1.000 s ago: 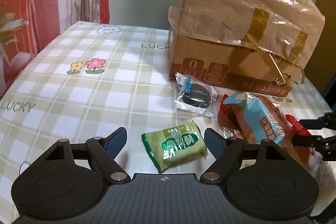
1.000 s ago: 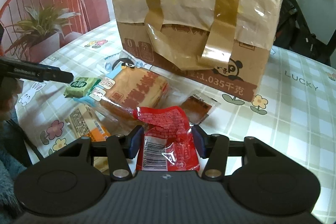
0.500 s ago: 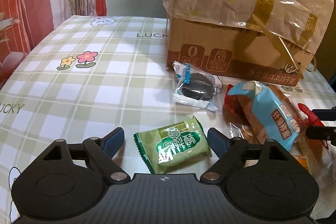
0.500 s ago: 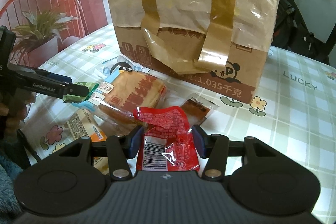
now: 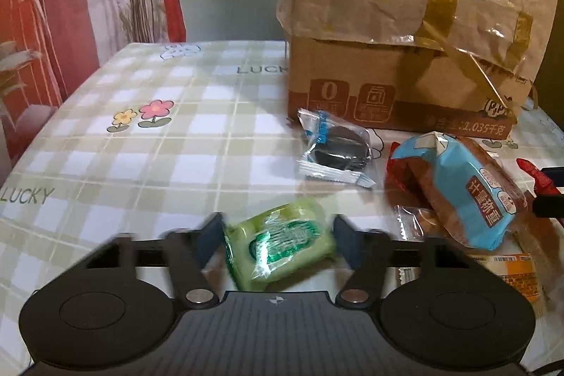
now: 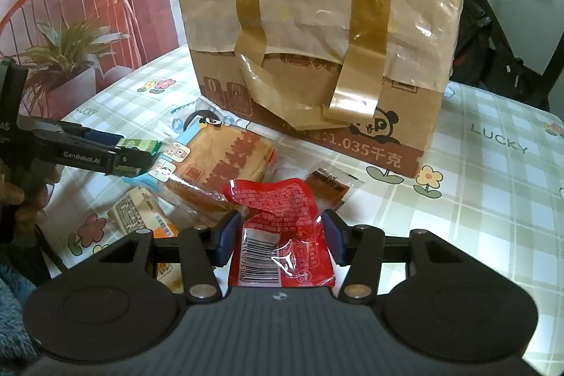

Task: Organize snacks
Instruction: 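Grasp red packet with right tool while left tool grasps green pineapple-cake packet, then carry both held packets over the box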

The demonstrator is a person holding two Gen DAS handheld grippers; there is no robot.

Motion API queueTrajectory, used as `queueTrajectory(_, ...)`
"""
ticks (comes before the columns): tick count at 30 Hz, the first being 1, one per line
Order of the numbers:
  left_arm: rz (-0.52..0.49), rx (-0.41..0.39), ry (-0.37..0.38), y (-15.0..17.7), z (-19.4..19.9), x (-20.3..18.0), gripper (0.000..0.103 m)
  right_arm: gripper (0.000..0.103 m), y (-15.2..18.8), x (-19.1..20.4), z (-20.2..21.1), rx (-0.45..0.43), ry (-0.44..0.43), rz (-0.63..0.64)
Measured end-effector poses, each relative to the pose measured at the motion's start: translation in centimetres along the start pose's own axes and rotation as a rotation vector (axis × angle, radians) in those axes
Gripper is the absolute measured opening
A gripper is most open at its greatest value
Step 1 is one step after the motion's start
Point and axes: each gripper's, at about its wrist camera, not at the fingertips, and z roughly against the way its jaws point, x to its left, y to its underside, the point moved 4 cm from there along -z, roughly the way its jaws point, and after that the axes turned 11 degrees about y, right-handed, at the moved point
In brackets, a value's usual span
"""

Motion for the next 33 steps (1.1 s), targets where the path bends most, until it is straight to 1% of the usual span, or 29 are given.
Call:
queueTrajectory(2, 0.033, -0.005, 0.006, 0.0, 0.3, 0.5, 0.062, 0.053, -0.1, -0.1, 0.1, -0.005, 0.002, 0.001)
queueTrajectory(5, 0.041, -0.017, 0.009, -0.1, 0.6, 0.8, 0.062, 0.053, -0.3, -0.3, 0.3, -0.014, 0.007, -0.003)
queueTrajectory(15, 0.009, -0.083, 0.037, -0.9, 2.6, 0.2, 0.062, 0.053, -0.8, -0.5, 0.9, -0.04, 0.015, -0.006)
queueTrajectory(24, -0.028, -0.194, 0.038, -2.9, 6.0, 0.0, 0.062, 0.053, -2.8, -0.6, 3.1, -0.136, 0.016, -0.007)
queueTrajectory(33, -0.047, -0.276, 0.07, -5.5, 8.6, -0.7, 0.062, 0.053, -5.3, -0.1, 5.5, -0.235, 0.004, 0.016)
